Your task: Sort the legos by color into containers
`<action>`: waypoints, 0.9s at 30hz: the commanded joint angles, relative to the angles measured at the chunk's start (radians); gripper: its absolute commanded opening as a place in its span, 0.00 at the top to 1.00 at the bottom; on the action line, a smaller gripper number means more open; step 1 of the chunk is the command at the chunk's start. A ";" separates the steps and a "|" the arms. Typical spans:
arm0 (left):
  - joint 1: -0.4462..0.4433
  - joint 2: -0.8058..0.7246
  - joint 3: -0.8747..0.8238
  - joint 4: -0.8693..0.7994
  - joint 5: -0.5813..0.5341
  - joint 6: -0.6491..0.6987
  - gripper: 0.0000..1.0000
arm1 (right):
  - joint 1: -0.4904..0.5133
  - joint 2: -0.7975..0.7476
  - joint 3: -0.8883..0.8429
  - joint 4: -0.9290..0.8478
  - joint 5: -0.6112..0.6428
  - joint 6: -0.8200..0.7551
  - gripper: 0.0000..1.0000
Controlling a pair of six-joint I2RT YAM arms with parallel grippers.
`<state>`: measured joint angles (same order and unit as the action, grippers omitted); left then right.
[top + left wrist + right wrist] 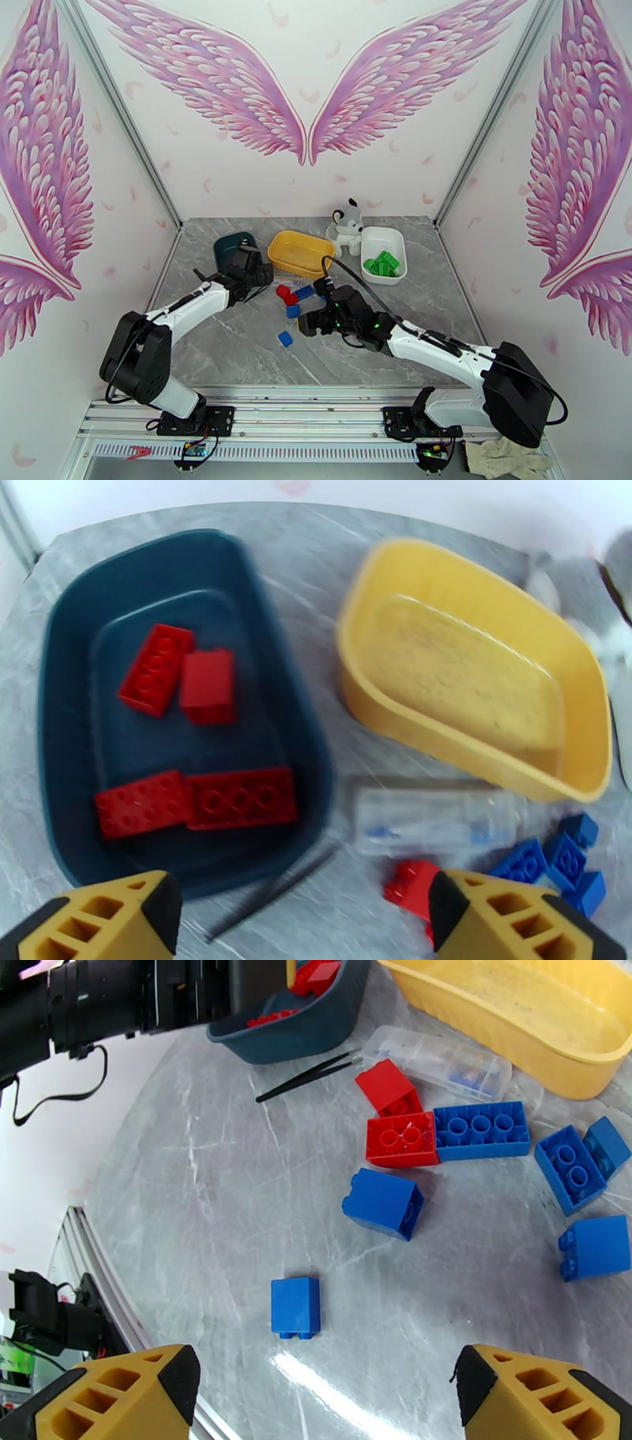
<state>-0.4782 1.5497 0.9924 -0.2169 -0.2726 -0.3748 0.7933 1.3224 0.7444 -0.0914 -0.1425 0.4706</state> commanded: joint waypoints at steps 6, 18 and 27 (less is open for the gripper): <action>-0.120 0.032 -0.035 0.037 0.033 0.076 0.20 | -0.018 0.028 0.039 -0.021 -0.009 0.004 0.18; -0.139 0.221 0.023 0.053 0.046 0.103 0.29 | -0.035 0.021 0.031 -0.016 -0.027 0.015 0.23; -0.139 0.276 0.073 0.048 0.032 0.109 0.34 | -0.042 0.021 0.027 -0.014 -0.038 0.019 0.23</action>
<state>-0.6136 1.8038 1.0206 -0.1734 -0.2302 -0.2783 0.7597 1.3468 0.7536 -0.0944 -0.1638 0.4744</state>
